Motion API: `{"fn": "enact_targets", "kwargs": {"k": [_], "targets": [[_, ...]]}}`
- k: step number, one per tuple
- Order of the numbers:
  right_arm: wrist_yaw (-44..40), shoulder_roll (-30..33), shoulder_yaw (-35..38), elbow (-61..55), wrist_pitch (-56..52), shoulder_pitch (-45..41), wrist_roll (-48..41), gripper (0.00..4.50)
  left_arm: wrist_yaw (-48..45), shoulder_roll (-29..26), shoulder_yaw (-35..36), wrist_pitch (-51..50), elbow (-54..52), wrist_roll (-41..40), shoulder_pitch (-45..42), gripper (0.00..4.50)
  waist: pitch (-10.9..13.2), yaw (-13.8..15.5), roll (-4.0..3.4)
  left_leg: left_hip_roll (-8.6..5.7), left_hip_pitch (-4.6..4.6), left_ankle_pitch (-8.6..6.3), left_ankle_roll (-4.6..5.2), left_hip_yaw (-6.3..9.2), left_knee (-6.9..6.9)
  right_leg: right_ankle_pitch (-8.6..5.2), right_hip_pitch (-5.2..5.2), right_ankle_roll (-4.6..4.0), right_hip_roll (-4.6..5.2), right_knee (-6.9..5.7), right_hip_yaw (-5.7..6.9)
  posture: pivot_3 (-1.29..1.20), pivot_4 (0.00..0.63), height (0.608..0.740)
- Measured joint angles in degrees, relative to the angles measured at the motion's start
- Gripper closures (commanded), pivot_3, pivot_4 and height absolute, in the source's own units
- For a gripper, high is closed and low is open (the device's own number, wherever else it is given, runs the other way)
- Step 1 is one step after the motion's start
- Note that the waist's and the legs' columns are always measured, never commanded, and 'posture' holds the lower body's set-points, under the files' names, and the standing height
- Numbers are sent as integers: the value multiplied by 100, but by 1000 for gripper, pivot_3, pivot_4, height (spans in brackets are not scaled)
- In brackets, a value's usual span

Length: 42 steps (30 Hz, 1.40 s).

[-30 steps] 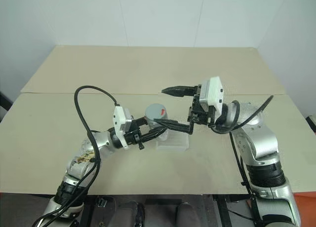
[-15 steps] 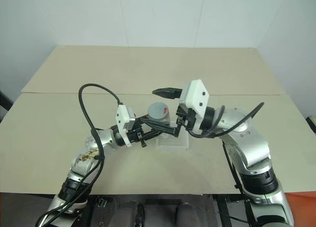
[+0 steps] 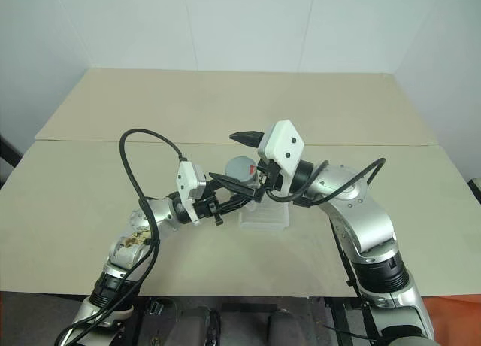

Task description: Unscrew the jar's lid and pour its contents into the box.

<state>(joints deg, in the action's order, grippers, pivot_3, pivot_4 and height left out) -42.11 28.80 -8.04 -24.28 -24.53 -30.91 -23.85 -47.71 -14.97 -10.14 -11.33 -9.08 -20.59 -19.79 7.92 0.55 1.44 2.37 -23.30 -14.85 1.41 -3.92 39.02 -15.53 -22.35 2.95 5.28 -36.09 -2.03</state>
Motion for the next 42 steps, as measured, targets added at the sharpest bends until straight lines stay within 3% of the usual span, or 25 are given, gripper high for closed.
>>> {"fn": "enact_targets", "kwargs": {"k": [31, 42], "targets": [[-22, 677, 1110, -561, -88, 996, -401, 22, -92, -73, 108, -13, 116, -4, -26, 2539, 0, 7, 0, 0, 2, 0, 0, 2, 0, 0, 2, 0, -1, 1, -1, 0, 150, 740], [-102, 615, 998, -949, -217, 885, -907, 22, -136, -2, 108, -4, 118, -2, -45, 2539, 0, 1, 0, -1, 2, 0, 0, 3, 1, 0, 3, 0, 0, 0, -1, 0, 150, 740]]}}
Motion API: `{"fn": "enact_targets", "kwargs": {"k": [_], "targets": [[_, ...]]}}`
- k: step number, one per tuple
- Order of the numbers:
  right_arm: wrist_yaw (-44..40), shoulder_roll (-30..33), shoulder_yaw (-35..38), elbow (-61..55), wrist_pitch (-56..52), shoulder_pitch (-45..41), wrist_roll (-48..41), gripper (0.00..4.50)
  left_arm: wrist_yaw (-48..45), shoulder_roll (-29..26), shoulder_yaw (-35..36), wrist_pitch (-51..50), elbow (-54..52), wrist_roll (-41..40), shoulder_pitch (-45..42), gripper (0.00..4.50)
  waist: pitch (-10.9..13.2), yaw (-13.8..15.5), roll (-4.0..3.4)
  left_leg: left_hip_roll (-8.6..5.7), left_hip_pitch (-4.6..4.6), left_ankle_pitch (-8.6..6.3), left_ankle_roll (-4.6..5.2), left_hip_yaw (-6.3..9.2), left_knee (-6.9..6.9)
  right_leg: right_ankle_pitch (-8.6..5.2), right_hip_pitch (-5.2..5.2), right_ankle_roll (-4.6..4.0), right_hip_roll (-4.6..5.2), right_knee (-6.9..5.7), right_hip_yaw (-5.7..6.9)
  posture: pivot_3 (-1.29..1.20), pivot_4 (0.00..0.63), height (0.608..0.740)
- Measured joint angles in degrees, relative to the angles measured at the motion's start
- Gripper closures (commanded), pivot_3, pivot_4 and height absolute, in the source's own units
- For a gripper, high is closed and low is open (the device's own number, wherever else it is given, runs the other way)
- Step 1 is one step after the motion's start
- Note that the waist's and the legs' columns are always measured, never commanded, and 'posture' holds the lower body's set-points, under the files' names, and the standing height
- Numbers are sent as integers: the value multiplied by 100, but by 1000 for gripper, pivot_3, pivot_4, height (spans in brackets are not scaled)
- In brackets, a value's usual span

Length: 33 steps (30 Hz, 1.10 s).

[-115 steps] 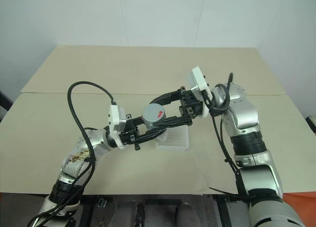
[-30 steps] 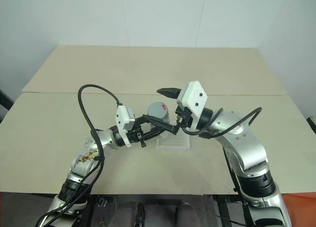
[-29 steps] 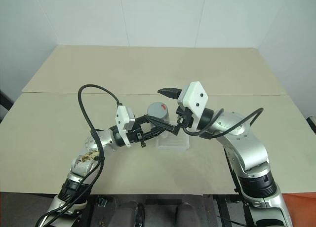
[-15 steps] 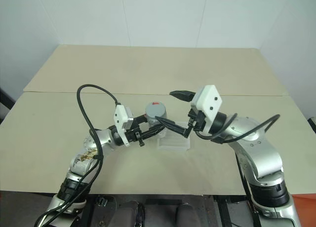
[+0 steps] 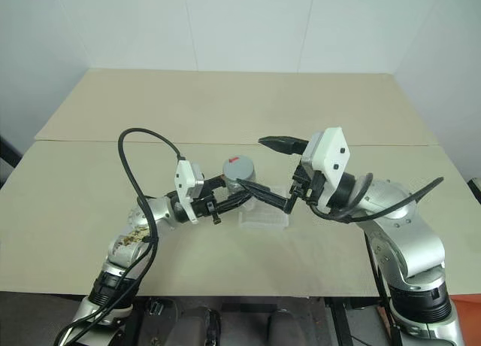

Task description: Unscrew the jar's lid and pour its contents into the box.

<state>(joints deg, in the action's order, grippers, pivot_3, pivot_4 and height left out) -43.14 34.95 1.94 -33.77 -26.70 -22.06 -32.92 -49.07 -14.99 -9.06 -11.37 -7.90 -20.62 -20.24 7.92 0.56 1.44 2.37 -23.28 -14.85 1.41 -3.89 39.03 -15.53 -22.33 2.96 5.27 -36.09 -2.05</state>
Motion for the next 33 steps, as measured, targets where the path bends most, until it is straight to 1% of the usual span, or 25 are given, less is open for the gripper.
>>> {"fn": "enact_targets", "kwargs": {"k": [5, 10, 15, 21, 33], "targets": [[117, -406, -612, 124, 10, -414, 241, 22, 2, 40, -15, 4, 40, 5, -57, 2539, 0, -35, 0, 1, 0, 0, 0, 1, 0, 0, -1, 0, -2, -1, 0, 0, 150, 740], [193, -680, -916, 546, 143, -503, 649, 22, 37, 51, 1, 4, 35, 5, -62, 2539, 0, -1, 0, -4, -2, 0, 0, 0, 2, 0, -1, 0, 2, 0, 0, 0, 150, 740], [214, -817, -938, 830, 268, -742, 852, 22, 59, 56, -6, 4, 24, 8, -62, 2539, 0, -4, 0, -1, -1, 0, 0, 0, 2, 0, -1, 0, 0, -2, 1, 0, 150, 740], [200, -793, -931, 1029, 318, -759, 998, 22, 70, 49, -5, 4, 24, 17, -62, 2539, 0, -3, 0, -2, -2, 0, 0, 0, 1, 0, -2, 0, 0, -2, 1, 0, 150, 740], [73, -598, -740, 952, 421, -468, 953, 22, 65, 3, -4, 4, 69, 21, -62, 2539, 0, -3, 0, -2, -1, 0, 0, 0, 2, 0, -1, 0, 0, -1, 1, 0, 150, 740]]}}
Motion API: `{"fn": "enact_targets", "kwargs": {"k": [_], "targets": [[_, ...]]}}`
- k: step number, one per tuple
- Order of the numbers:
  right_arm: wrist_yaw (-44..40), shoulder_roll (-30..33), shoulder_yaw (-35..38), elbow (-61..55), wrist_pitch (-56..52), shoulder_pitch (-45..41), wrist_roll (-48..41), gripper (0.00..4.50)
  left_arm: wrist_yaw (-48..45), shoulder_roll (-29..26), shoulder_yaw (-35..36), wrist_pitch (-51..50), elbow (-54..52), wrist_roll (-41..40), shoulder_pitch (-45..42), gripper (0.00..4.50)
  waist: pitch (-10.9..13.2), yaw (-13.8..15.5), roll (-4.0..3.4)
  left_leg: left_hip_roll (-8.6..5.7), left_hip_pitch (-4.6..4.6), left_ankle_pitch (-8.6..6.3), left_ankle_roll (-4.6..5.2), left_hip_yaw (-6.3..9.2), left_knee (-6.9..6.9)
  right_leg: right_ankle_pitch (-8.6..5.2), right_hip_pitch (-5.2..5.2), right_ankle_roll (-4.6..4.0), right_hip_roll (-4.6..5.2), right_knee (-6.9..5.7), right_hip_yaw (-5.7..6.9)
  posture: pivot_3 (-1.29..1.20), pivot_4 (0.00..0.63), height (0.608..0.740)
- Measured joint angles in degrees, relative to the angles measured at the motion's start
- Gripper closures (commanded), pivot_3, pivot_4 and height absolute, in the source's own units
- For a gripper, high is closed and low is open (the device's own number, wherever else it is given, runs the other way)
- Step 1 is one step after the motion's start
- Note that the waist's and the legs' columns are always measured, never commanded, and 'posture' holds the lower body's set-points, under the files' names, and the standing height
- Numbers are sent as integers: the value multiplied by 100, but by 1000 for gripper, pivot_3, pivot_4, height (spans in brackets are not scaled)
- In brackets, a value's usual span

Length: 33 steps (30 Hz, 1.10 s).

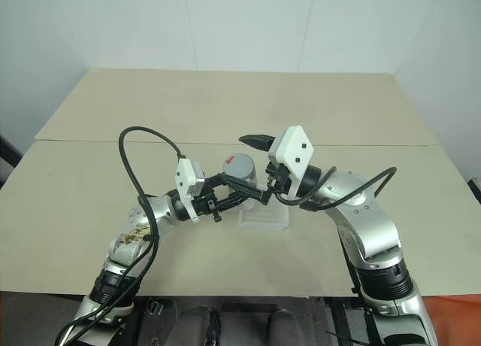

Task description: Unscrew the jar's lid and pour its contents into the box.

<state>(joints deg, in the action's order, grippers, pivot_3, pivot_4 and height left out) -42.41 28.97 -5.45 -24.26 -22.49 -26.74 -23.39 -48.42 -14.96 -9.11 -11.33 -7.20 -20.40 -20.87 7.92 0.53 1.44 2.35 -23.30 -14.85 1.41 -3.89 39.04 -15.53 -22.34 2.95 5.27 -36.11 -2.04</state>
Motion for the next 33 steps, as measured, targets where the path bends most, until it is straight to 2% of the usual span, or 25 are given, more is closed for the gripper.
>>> {"fn": "enact_targets", "kwargs": {"k": [19, 33], "targets": [[-242, 396, 449, -266, 94, 497, -277, 22, -108, -59, 22, 13, 80, -2, -47, 2539, 0, 4, 0, 0, 0, 0, 0, 0, 0, 0, 1, 0, 0, 1, 0, 0, 150, 740], [-287, 540, 571, -487, -577, 228, -970, 22, -203, -64, 5, 135, 80, 5, -46, 2539, 0, 2, 0, 0, 1, 0, 0, 1, 0, 0, 1, 0, 0, 1, 0, 0, 150, 740]]}}
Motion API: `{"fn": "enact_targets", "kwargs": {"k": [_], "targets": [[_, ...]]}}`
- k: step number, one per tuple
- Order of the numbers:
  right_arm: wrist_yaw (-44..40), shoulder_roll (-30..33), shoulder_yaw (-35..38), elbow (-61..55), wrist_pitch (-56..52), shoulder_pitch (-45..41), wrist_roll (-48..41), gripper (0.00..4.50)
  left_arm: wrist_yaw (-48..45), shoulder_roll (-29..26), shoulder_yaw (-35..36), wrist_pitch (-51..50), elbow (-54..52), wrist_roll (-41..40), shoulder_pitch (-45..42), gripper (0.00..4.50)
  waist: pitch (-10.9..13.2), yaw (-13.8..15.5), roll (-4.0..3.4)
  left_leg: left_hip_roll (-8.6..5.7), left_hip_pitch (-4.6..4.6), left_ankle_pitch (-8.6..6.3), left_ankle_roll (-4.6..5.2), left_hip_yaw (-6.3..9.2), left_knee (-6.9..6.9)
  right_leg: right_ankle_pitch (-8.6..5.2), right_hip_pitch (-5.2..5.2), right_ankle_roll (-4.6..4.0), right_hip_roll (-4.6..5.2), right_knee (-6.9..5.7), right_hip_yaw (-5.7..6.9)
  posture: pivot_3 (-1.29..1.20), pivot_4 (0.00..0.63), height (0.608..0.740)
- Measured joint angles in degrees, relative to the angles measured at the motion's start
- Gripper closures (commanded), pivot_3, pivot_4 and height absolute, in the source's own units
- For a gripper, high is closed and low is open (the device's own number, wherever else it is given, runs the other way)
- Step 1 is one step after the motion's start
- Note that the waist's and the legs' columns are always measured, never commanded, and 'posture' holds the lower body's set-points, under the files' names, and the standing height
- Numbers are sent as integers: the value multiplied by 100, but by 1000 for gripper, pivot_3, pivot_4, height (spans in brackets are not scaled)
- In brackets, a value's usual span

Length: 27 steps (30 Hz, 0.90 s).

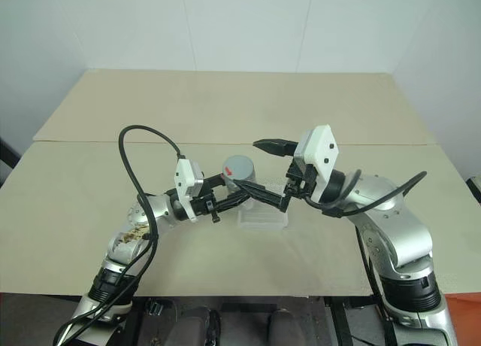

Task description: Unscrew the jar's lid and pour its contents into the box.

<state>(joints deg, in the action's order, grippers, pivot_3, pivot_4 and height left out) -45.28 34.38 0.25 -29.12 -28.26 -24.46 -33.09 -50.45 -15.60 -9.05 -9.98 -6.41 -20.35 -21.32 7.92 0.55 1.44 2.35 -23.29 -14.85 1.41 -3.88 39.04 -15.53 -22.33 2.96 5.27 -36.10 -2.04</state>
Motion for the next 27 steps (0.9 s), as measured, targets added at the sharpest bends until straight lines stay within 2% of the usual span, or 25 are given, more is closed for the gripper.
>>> {"fn": "enact_targets", "kwargs": {"k": [15, 19, 27], "targets": [[-72, -169, -381, 227, -6, -224, 46, 22, -27, -16, -82, 143, 0, 47, 10, 2539, 0, 2, 0, -1, 0, 0, 0, 0, 0, 0, 0, 0, 0, 0, 0, 0, 150, 740], [-73, -168, -381, 252, -7, -225, 45, 918, -25, -17, -82, 143, 0, 47, 15, 2539, 0, 2, 0, 0, 0, 0, 0, 0, 0, 0, 0, 0, 0, 0, 0, 0, 150, 740], [-60, -156, -382, 258, -7, -225, 196, 918, -26, -16, -82, 145, 0, 47, 14, 2539, 0, 2, 0, -1, 0, 0, 0, 0, 0, 0, 0, 0, 0, 0, 0, 0, 150, 740]]}}
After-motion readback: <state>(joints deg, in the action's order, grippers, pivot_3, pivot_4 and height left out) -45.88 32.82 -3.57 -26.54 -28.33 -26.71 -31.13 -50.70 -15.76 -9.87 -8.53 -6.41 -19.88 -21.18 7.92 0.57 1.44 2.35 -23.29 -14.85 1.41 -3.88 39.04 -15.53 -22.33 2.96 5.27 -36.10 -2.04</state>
